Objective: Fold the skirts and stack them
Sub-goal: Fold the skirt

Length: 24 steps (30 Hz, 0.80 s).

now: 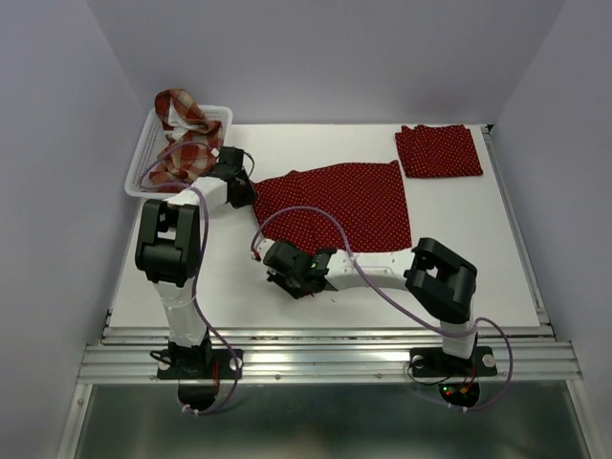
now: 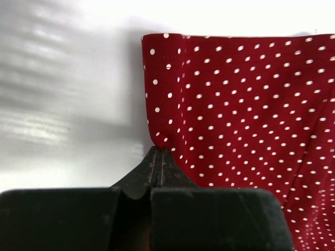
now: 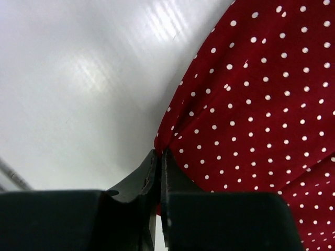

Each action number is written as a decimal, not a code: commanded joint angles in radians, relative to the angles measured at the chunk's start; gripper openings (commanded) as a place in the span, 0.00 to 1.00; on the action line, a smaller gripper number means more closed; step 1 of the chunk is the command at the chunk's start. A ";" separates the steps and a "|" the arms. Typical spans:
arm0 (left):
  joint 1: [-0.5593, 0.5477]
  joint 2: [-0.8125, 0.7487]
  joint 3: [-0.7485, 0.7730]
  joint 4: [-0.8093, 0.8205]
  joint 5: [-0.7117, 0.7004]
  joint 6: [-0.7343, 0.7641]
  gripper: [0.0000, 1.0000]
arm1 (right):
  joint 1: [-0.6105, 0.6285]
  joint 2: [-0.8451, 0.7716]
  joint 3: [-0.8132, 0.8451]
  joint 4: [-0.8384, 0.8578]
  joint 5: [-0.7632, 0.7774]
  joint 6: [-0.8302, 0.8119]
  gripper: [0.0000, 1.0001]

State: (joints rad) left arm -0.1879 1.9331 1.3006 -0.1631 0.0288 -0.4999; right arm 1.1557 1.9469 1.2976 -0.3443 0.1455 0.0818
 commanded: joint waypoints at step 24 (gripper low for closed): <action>-0.257 -0.042 0.547 -0.082 -0.110 0.030 0.00 | -0.224 -0.569 -0.231 -0.096 0.080 0.308 0.01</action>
State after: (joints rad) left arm -0.4076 1.8412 1.6947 -0.2539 -0.0345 -0.5091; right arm 0.9646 1.4754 1.0950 -0.3798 0.1749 0.3187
